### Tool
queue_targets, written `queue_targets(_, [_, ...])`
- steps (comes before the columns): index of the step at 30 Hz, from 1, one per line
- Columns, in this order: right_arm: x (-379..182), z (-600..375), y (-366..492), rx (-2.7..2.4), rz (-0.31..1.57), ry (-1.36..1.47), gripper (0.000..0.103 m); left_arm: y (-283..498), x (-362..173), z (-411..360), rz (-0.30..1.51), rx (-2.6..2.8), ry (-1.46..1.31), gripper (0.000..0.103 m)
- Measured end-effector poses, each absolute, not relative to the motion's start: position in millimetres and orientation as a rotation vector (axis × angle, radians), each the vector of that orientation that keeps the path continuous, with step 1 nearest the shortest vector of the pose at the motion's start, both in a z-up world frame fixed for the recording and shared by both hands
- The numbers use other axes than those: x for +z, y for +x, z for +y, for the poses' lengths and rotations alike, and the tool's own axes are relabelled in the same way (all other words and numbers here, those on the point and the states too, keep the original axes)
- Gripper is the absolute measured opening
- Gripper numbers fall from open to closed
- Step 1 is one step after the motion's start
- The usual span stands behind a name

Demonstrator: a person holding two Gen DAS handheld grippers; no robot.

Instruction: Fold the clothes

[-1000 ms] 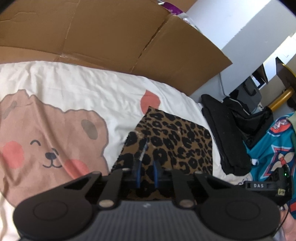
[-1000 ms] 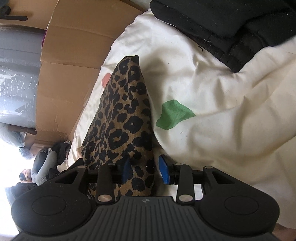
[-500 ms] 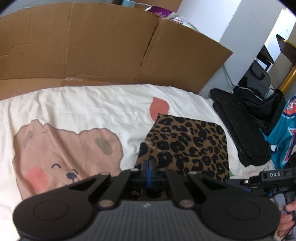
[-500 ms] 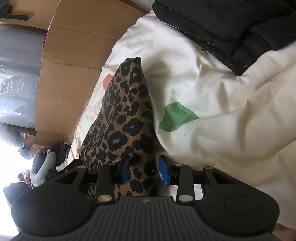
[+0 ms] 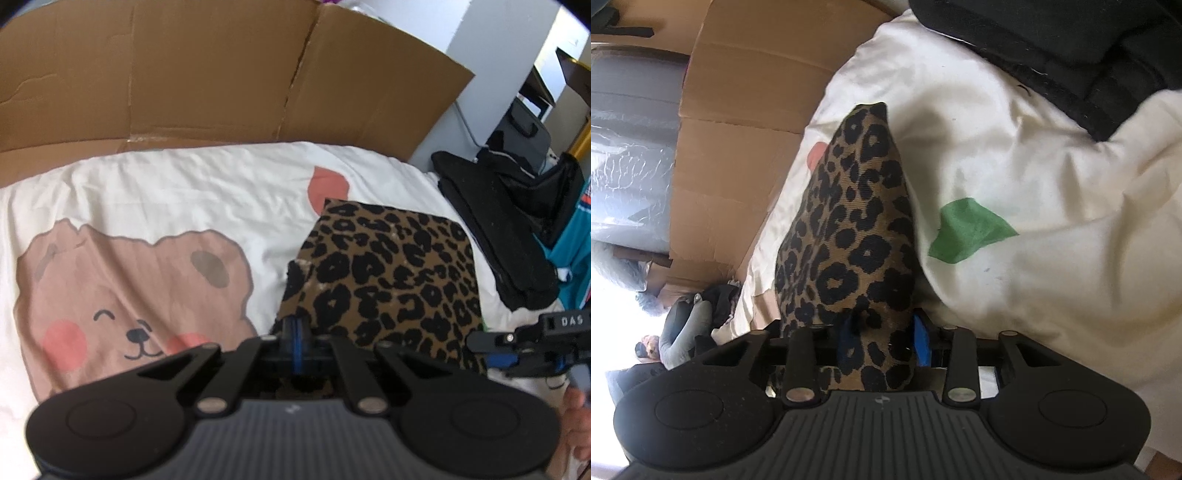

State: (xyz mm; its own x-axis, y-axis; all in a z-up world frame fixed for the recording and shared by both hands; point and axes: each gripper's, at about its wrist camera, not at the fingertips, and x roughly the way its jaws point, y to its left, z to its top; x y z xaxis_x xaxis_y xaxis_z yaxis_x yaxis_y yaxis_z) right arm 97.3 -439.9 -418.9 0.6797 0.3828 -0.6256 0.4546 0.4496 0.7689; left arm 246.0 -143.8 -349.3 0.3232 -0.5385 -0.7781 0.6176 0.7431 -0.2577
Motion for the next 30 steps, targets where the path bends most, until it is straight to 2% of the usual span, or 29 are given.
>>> queue_targets(1, [-417.8, -440.2, 97.7, -0.044, 0.871, 1.145, 0.023, 245.5, -349.8, -144.2, 0.981, -0.761, 0.098, 0.000])
queue_targets(6, [-416.0, -444.3, 93.3, -0.016, 0.854, 1.170, 0.023, 245.2, -352.9, -145.1, 0.980, -0.755, 0.104, 0.000])
queue_targets(7, [-416.3, -445.5, 92.1, -0.014, 0.851, 1.180, 0.023, 244.9, -353.2, -145.7, 0.979, -0.754, 0.103, 0.000])
queue_targets(10, [-422.6, -450.3, 88.6, -0.030, 0.820, 1.247, 0.034, 245.1, -353.8, -145.3, 0.978, -0.756, 0.102, 0.000])
queue_targets(25, [-439.8, -440.4, 110.5, 0.015, 0.802, 1.304, 0.035, 241.0, -345.1, -145.1, 0.911, -0.734, 0.126, 0.000])
queue_targets(27, [-441.4, -440.9, 110.4, 0.014, 0.796, 1.312, 0.031, 241.9, -351.0, -146.3, 0.927, -0.733, 0.120, 0.000])
queue_targets(29, [-441.6, -441.3, 109.9, 0.016, 0.796, 1.309, 0.008, 241.3, -353.2, -147.2, 0.929, -0.731, 0.123, 0.000])
queue_targets(30, [-440.9, -441.6, 109.9, 0.020, 0.797, 1.308, 0.007, 240.9, -353.1, -147.4, 0.928, -0.731, 0.125, 0.000])
